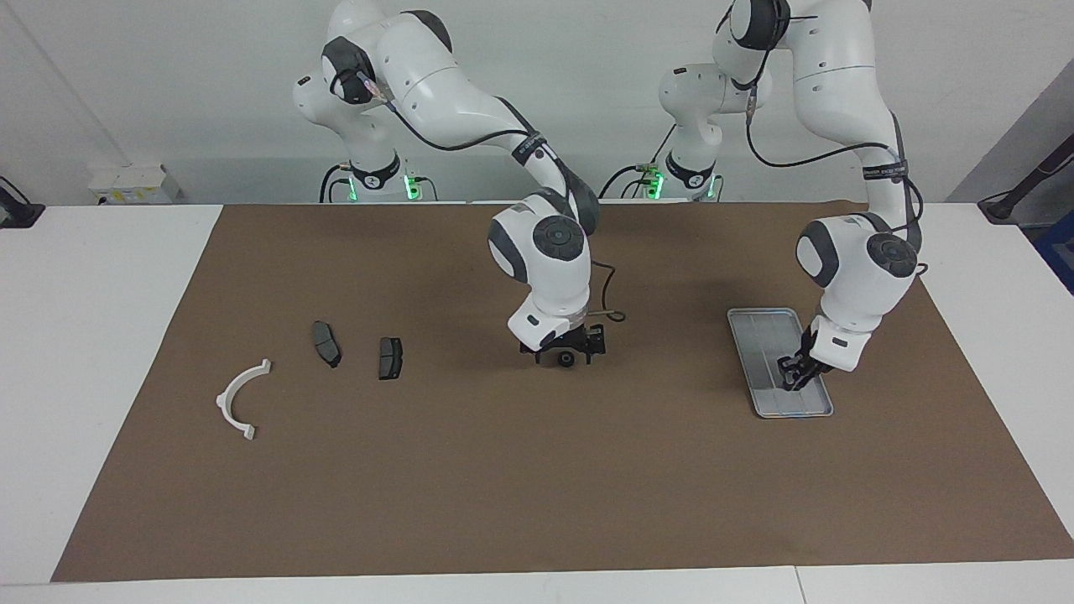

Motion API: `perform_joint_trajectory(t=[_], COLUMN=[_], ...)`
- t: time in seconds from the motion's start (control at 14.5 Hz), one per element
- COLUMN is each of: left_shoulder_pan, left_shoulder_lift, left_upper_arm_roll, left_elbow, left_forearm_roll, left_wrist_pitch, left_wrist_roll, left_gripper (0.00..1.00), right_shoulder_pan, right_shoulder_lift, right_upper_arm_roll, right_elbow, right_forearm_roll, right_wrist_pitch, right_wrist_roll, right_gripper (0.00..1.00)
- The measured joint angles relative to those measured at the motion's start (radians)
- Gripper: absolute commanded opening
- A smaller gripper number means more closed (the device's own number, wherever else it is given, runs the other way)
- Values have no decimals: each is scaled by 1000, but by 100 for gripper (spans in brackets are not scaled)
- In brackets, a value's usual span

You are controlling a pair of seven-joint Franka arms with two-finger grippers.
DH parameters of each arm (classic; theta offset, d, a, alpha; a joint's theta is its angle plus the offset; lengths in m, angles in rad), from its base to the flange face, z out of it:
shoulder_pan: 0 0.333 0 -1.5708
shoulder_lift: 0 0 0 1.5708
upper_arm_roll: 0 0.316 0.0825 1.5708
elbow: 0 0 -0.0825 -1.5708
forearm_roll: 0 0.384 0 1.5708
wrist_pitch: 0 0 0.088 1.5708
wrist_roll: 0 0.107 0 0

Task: Place bearing gear from tray to pile

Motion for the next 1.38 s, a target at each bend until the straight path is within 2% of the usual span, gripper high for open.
perform_joint_trajectory(t=[0.41, 0.69, 1.04, 1.24, 1.31, 1.38], left_shoulder_pan=[0, -6, -51, -59, -62, -65], left_shoulder_lift=[0, -7, -28, -30, -35, -45], left_upper_arm_roll=[0, -10, -15, -18, -18, -19], left_elbow=[8, 72, 100, 105, 110, 115], left_forearm_roll=[-1, -1, -1, -25, -48, -62], left_wrist_pitch=[-7, -99, -164, -190, -204, -221], left_wrist_roll=[-11, -101, -222, -253, -257, -262], left_gripper=[0, 0, 0, 0, 0, 0], right_shoulder_pan=[3, 12, 12, 12, 12, 12], right_shoulder_lift=[0, 0, 0, 0, 0, 0], right_upper_arm_roll=[8, 12, 12, 12, 12, 12], right_elbow=[-28, -30, -59, -67, -68, -68], right_forearm_roll=[18, 39, 40, 40, 40, 40], right_wrist_pitch=[6, 8, 49, 56, 58, 58], right_wrist_roll=[-1, -1, -1, -1, -1, -1], right_gripper=[97, 97, 96, 84, 70, 48])
